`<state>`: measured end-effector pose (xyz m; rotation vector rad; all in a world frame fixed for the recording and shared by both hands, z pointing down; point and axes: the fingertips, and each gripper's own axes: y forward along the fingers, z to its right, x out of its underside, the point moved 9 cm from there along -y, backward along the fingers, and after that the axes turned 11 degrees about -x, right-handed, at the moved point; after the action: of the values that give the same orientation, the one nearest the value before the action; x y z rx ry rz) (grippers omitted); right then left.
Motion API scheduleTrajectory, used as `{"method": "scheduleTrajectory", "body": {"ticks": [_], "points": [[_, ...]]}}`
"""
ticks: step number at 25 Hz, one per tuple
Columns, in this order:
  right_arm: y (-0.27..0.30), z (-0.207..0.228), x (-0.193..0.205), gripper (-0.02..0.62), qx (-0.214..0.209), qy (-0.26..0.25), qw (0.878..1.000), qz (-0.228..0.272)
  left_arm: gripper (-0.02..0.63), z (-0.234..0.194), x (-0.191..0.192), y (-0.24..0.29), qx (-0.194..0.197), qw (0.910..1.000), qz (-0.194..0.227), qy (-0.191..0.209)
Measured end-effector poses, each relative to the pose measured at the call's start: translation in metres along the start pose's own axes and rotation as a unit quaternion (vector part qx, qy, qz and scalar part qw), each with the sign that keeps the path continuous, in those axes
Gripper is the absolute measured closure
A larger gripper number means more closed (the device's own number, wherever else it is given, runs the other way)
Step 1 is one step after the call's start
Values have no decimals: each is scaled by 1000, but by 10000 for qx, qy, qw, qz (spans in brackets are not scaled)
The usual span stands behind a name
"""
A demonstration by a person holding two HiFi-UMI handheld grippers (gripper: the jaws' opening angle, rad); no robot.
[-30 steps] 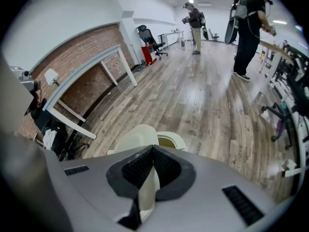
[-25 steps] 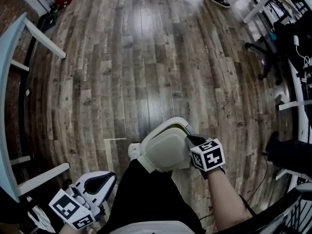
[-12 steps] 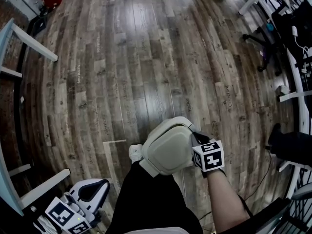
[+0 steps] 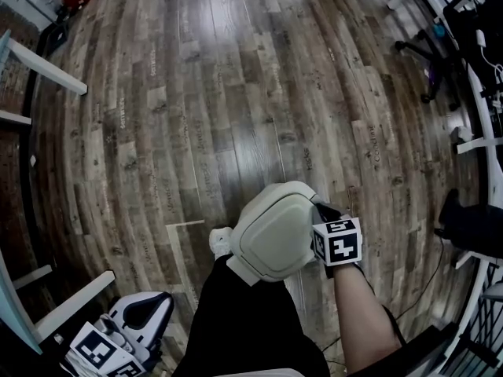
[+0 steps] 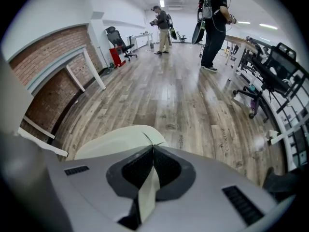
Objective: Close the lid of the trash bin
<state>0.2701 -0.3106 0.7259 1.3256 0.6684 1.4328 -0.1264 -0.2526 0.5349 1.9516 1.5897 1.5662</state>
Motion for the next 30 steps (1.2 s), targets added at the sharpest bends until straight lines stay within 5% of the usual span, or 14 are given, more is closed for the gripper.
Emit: {"method": "scheduleTrajectory", "body": {"ticks": [30], "points": [[17,13,4,586,-21,303,9992,-242,601,18,-31,16,80,9998,88,135]]}}
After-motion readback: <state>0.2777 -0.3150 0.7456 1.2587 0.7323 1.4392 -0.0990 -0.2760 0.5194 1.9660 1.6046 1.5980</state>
